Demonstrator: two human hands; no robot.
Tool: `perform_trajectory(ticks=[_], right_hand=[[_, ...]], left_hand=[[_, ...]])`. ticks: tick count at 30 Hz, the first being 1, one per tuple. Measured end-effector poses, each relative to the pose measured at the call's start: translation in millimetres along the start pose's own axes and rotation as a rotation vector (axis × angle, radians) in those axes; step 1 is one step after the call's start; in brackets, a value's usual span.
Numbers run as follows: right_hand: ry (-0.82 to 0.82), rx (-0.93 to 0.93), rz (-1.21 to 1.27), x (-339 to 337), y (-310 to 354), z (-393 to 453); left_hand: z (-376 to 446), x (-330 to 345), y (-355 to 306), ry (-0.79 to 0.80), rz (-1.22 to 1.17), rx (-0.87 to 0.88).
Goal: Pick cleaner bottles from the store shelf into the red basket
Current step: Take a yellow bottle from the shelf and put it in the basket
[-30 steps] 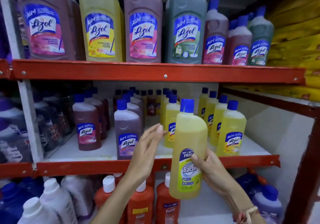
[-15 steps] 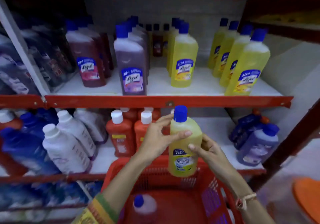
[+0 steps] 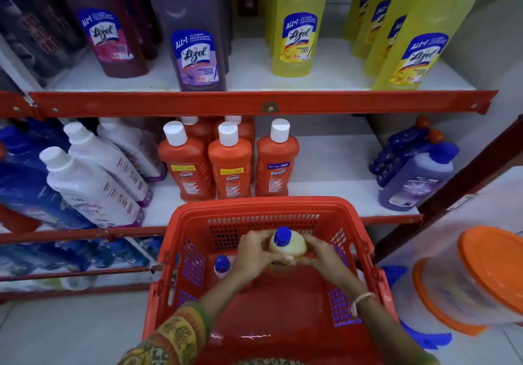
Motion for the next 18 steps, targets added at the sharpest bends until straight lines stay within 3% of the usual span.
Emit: perform_trajectory(ticks=[10, 18], right_hand=[[0.016, 0.165, -0.127, 45.3, -45.5, -0.4], [0.05, 0.192, -0.201, 54.4, -59.2, 1.6]], left_hand=[[-2.5, 17.4, 64.6, -0.08, 0.136, -0.167], [-5.5, 20.8, 70.2, -0.058, 0.215, -0.165]])
Point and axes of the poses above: each hand's wrist, its own z-axis towards the middle knuckle, its own x-axis out of the palm, y = z × x, the point moved 4 cm from there along z, towards the middle knuckle, and after that the axes turned 13 degrees about -z, right-handed, at the moved point
